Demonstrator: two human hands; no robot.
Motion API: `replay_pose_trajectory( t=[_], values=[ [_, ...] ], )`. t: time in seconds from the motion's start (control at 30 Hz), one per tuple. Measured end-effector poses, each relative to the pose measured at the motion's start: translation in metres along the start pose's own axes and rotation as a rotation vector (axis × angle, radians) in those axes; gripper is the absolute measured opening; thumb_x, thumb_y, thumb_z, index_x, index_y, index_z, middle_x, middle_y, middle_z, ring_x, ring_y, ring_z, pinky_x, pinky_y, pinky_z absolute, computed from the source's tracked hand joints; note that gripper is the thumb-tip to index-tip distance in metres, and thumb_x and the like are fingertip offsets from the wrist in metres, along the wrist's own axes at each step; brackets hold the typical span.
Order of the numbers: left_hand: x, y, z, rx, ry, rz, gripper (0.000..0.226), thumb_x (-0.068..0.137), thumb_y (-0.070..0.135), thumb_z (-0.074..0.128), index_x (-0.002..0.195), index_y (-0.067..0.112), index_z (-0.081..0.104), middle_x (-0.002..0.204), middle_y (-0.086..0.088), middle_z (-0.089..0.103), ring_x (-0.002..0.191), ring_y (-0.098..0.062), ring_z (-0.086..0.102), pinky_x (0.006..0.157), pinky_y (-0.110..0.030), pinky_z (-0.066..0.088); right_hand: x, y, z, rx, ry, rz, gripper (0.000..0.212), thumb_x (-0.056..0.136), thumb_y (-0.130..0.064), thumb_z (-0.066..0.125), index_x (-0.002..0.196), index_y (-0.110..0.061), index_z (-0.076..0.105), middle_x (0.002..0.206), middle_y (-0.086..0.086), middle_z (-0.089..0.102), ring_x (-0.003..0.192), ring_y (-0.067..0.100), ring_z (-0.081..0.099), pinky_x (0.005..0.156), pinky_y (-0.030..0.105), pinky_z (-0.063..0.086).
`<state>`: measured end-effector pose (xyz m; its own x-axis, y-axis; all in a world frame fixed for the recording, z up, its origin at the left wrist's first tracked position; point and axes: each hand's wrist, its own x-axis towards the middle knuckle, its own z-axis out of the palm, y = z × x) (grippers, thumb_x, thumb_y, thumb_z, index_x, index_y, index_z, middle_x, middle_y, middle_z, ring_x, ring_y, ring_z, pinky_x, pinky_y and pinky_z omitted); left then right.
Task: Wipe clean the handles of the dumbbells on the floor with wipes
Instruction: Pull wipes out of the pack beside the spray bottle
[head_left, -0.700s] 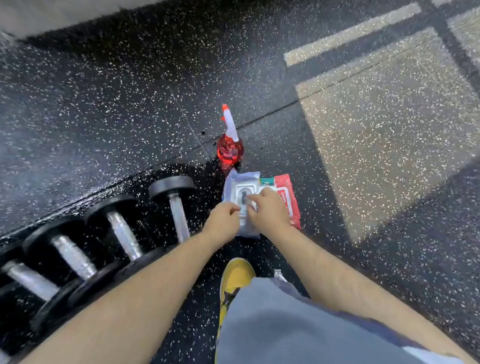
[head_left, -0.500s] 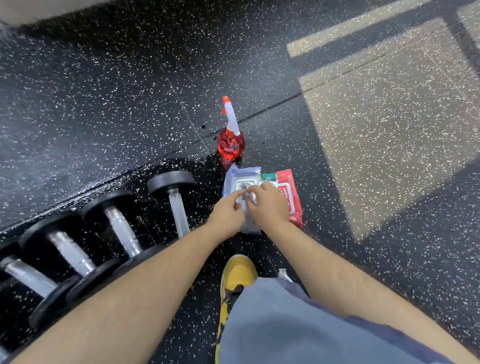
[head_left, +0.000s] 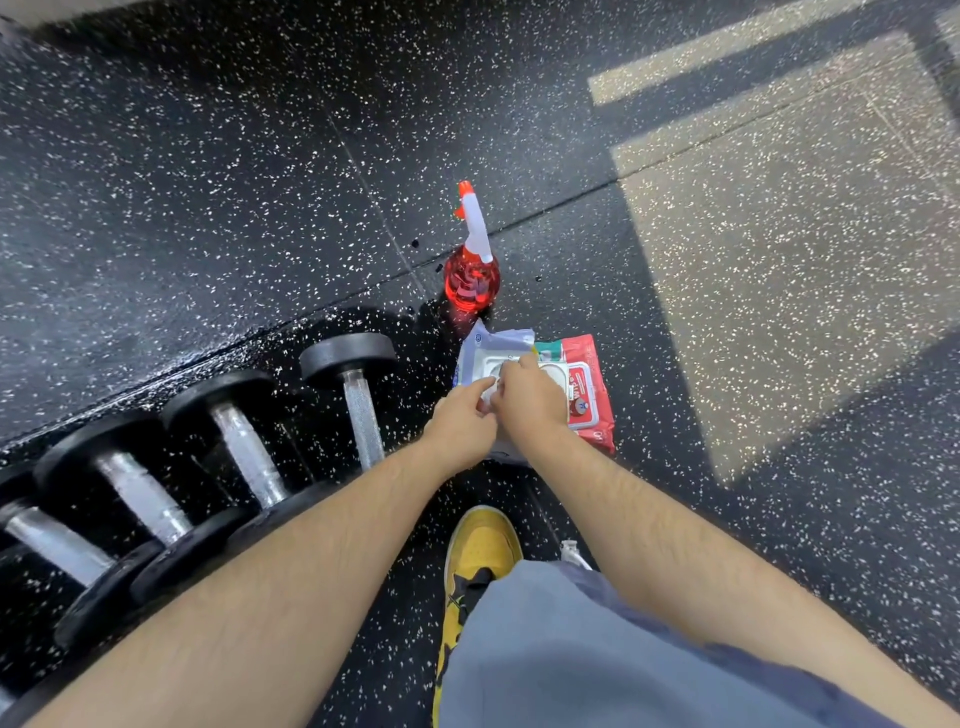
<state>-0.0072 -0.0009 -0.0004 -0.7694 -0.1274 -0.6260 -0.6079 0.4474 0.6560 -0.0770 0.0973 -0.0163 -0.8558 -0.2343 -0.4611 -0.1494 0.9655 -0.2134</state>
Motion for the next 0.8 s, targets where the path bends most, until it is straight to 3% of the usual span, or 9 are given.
replay_pose_trajectory(
  t=[0.1, 0.17, 0.27, 0.33, 0.4, 0.5, 0.6, 0.7, 0.8],
  values=[
    [0.001, 0.0, 0.001, -0.01, 0.025, 0.031, 0.057, 0.096, 0.015, 0.052, 0.15, 0.031, 0.046, 0.116, 0.001, 0.056, 0.107, -0.024, 0.056, 0.098, -0.039, 0.049, 0.001, 0.0, -0.002, 0.077, -0.042, 0.002, 0.024, 0.09, -0.02, 0.059, 0.111, -0.009, 0.063, 0.123, 0.012, 0.049, 0.096, 0.034, 0.062, 0.068, 0.035, 0.039],
    [0.001, 0.0, 0.001, -0.052, 0.031, 0.046, 0.055, 0.098, 0.013, 0.05, 0.151, 0.027, 0.046, 0.119, 0.0, 0.058, 0.099, -0.017, 0.056, 0.088, -0.028, 0.048, -0.002, 0.005, -0.004, 0.198, -0.019, -0.037, 0.011, 0.09, -0.016, 0.055, 0.096, -0.01, 0.061, 0.116, 0.013, 0.05, 0.091, 0.034, 0.06, 0.068, 0.036, 0.039],
    [0.005, -0.002, 0.002, -0.094, 0.02, 0.068, 0.055, 0.099, 0.01, 0.05, 0.151, 0.025, 0.045, 0.12, 0.003, 0.059, 0.078, -0.001, 0.053, 0.063, -0.007, 0.04, -0.015, 0.015, -0.005, 0.395, 0.05, -0.074, 0.009, 0.087, -0.016, 0.051, 0.079, -0.013, 0.052, 0.094, 0.007, 0.057, 0.076, 0.024, 0.055, 0.063, 0.037, 0.043],
    [0.006, 0.0, 0.002, -0.126, 0.023, 0.089, 0.056, 0.097, 0.005, 0.052, 0.149, 0.025, 0.047, 0.117, 0.002, 0.063, 0.07, 0.003, 0.052, 0.058, -0.005, 0.04, -0.023, 0.019, -0.006, 0.509, 0.075, -0.097, 0.017, 0.087, -0.016, 0.053, 0.073, -0.007, 0.055, 0.073, 0.007, 0.06, 0.06, 0.017, 0.05, 0.055, 0.035, 0.041],
    [0.005, 0.003, 0.002, -0.123, 0.046, 0.102, 0.056, 0.096, 0.005, 0.054, 0.148, 0.025, 0.048, 0.109, 0.006, 0.063, 0.07, 0.004, 0.053, 0.06, -0.007, 0.04, -0.029, 0.019, -0.008, 0.593, 0.062, -0.1, 0.02, 0.09, -0.017, 0.057, 0.077, -0.002, 0.058, 0.066, 0.005, 0.06, 0.056, 0.012, 0.046, 0.055, 0.034, 0.037],
    [0.003, 0.006, 0.003, -0.108, 0.084, 0.101, 0.053, 0.097, 0.012, 0.058, 0.147, 0.025, 0.05, 0.095, 0.015, 0.058, 0.072, 0.002, 0.053, 0.064, -0.012, 0.039, -0.035, 0.023, -0.009, 0.627, 0.044, -0.08, 0.01, 0.094, -0.018, 0.057, 0.084, -0.014, 0.056, 0.074, -0.003, 0.059, 0.062, 0.008, 0.048, 0.054, 0.025, 0.036],
    [0.002, 0.005, 0.001, -0.107, 0.098, 0.091, 0.054, 0.095, 0.016, 0.062, 0.146, 0.028, 0.05, 0.1, 0.009, 0.061, 0.076, -0.004, 0.056, 0.071, -0.021, 0.046, -0.041, 0.024, -0.009, 0.707, 0.038, -0.067, 0.011, 0.096, -0.017, 0.056, 0.085, -0.018, 0.053, 0.076, -0.005, 0.056, 0.064, 0.007, 0.048, 0.058, 0.022, 0.039],
    [0.001, 0.003, 0.001, -0.11, 0.072, 0.081, 0.054, 0.093, 0.027, 0.07, 0.143, 0.03, 0.052, 0.112, 0.009, 0.065, 0.095, -0.008, 0.063, 0.089, -0.033, 0.054, -0.046, 0.019, -0.02, 0.821, 0.099, -0.102, 0.015, 0.096, -0.015, 0.055, 0.082, -0.019, 0.053, 0.076, -0.004, 0.054, 0.064, 0.009, 0.046, 0.06, 0.025, 0.041],
    [-0.001, 0.001, 0.002, -0.097, 0.062, 0.074, 0.052, 0.094, 0.024, 0.07, 0.143, 0.028, 0.053, 0.119, 0.009, 0.064, 0.103, -0.01, 0.063, 0.092, -0.032, 0.052, -0.041, 0.016, -0.033, 0.812, 0.156, -0.146, 0.012, 0.093, -0.014, 0.056, 0.083, -0.019, 0.055, 0.078, -0.006, 0.055, 0.068, 0.01, 0.049, 0.064, 0.026, 0.041]
  ],
)
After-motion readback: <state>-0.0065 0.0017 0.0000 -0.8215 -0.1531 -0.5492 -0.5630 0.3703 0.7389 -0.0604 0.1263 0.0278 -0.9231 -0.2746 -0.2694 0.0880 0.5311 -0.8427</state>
